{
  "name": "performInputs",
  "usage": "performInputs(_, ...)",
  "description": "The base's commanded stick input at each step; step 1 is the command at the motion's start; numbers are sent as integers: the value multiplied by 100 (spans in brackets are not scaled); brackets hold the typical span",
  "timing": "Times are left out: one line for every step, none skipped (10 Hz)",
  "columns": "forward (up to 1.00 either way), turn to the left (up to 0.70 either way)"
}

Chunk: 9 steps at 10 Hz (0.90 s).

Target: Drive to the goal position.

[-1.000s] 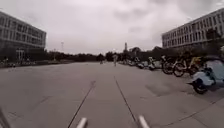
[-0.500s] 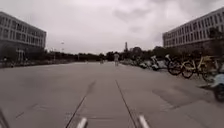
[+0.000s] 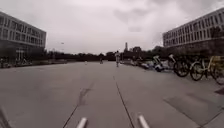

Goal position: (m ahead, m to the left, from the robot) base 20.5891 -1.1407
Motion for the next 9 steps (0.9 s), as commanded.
performInputs(100, -2)
performInputs(100, -2)
performInputs(100, -2)
performInputs(100, -2)
performInputs(100, -2)
performInputs(100, -2)
performInputs(100, -2)
performInputs(100, -2)
performInputs(100, -2)
